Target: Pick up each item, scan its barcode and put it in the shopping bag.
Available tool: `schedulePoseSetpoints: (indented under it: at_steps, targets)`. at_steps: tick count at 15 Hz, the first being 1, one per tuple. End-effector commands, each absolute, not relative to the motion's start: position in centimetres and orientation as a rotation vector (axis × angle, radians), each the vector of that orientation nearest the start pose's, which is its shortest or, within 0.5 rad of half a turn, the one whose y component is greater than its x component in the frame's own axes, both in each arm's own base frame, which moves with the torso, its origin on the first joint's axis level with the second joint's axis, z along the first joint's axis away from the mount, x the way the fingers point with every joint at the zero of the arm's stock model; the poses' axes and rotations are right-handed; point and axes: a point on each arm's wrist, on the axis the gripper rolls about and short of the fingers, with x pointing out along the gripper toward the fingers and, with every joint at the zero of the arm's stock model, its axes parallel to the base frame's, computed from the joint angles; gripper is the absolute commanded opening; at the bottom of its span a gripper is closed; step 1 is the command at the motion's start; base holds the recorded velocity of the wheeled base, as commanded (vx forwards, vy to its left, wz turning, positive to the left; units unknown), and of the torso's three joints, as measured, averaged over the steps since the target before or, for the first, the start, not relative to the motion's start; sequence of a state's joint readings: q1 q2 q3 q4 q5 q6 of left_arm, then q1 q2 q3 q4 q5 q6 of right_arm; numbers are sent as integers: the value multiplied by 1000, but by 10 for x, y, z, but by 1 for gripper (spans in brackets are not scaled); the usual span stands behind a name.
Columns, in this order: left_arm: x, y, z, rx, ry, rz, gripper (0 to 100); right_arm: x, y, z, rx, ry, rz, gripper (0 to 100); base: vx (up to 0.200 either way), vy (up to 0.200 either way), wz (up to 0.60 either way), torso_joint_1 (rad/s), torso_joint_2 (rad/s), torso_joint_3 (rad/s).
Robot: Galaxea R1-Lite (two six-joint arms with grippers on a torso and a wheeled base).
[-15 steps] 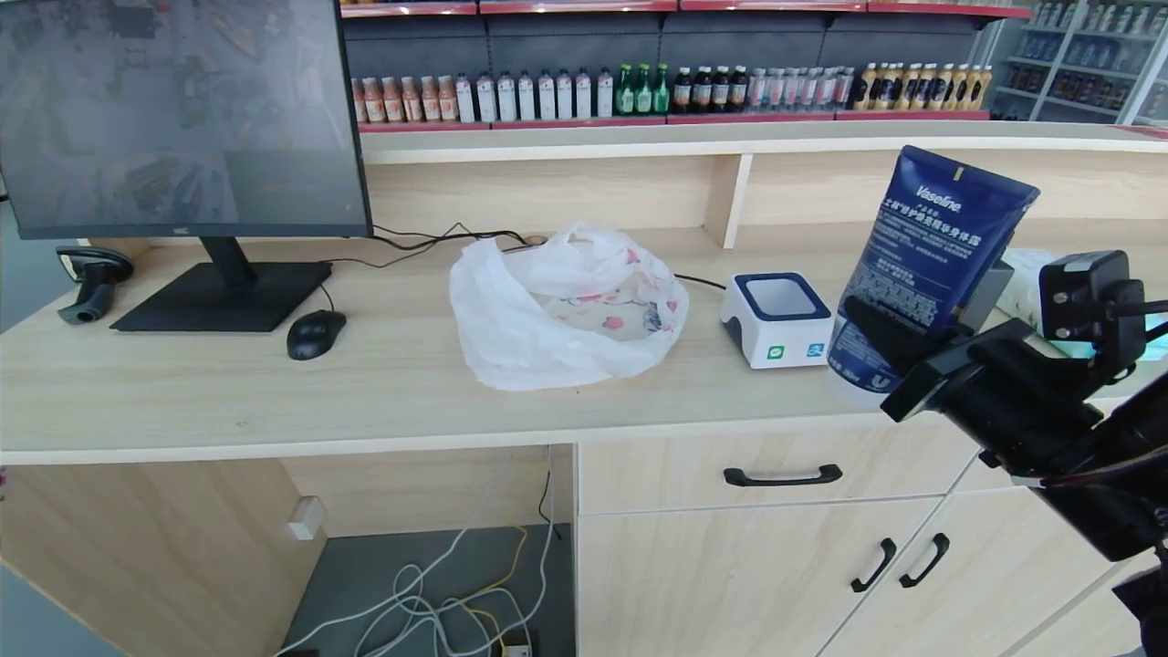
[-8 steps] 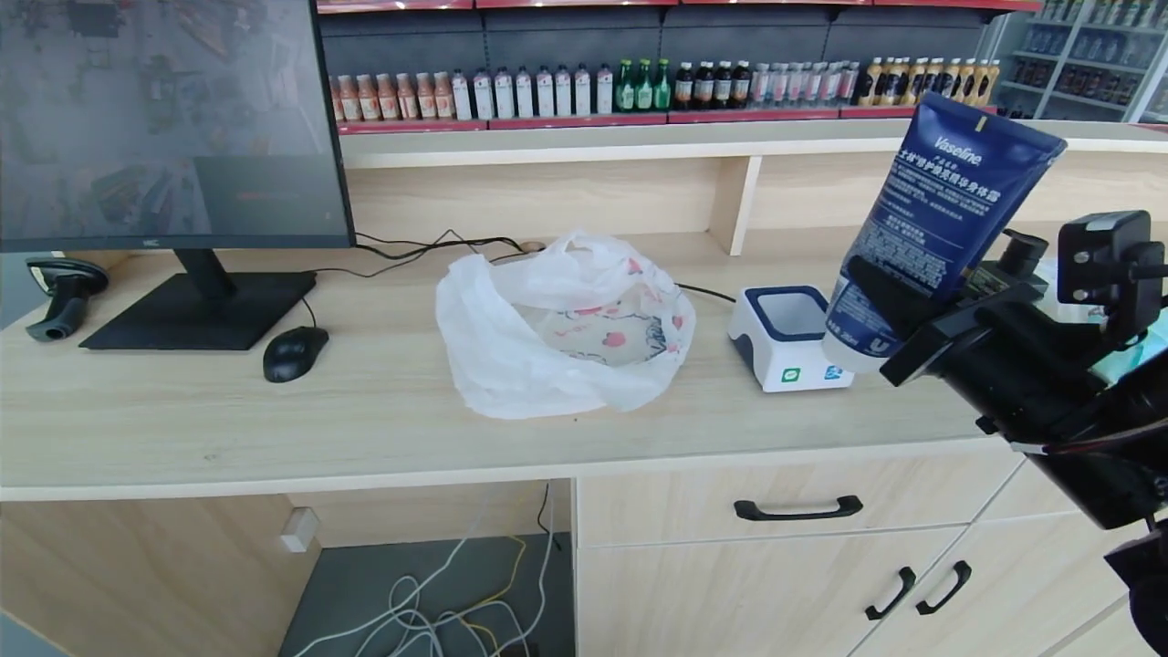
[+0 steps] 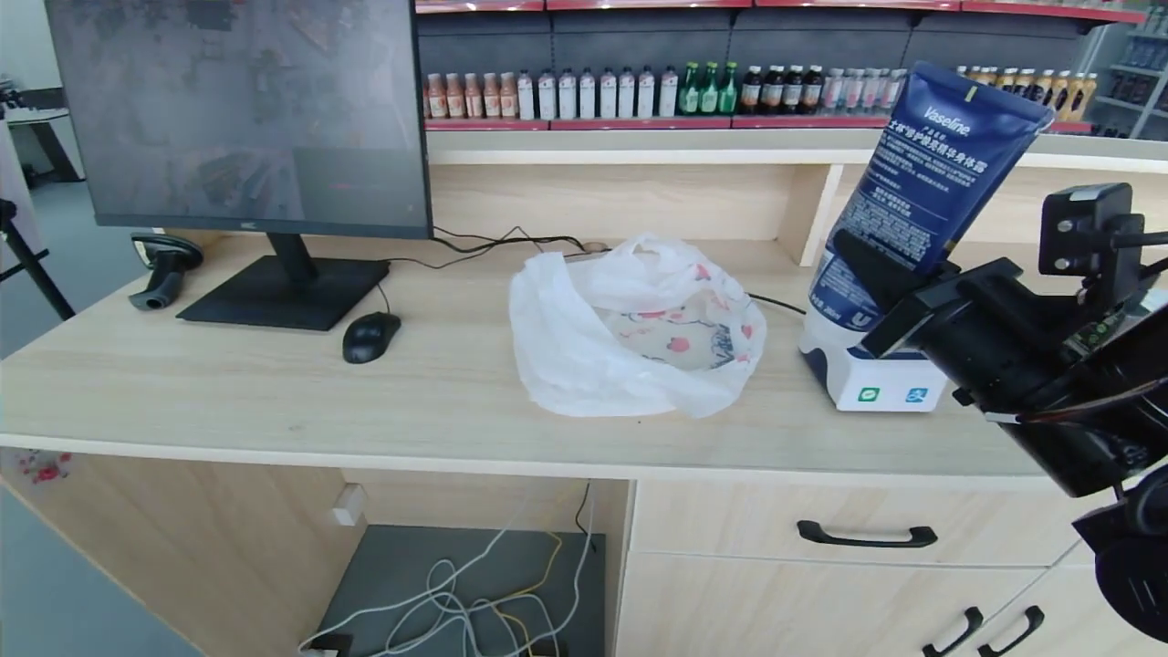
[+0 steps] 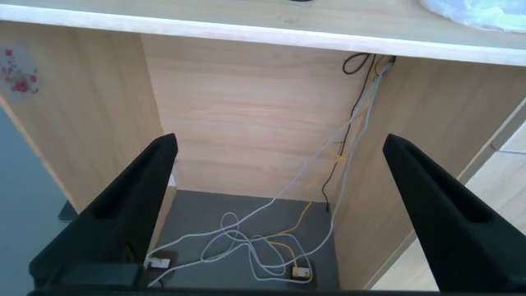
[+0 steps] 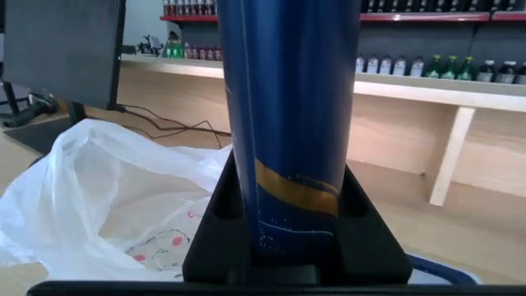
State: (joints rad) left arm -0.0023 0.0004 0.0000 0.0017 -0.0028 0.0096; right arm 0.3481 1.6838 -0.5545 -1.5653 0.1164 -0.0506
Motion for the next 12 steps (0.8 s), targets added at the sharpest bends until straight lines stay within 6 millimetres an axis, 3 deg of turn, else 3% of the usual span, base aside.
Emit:
schedulePoseSetpoints:
  at_steps: [1,4,6,9,12]
  targets:
    - [-23,0,75,9,2,-5,100,259,97,216,4,-455,446,0,0,0,600,12,7,-2]
    - [-23,0,75,11,2,-5,100,269,99,217,22,-463,444,0,0,0,600,2,6,4]
    - [-23,0,75,9,2,-5,100,290,94,209,43,-440,414,0,0,0,0,0,0,0]
    - [-23,0,75,11,2,-5,100,320,104,191,48,-406,419,0,0,0,0,0,0,0]
    - [-23,0,75,11,2,-5,100,327,107,183,51,-385,422,0,0,0,0,0,0,0]
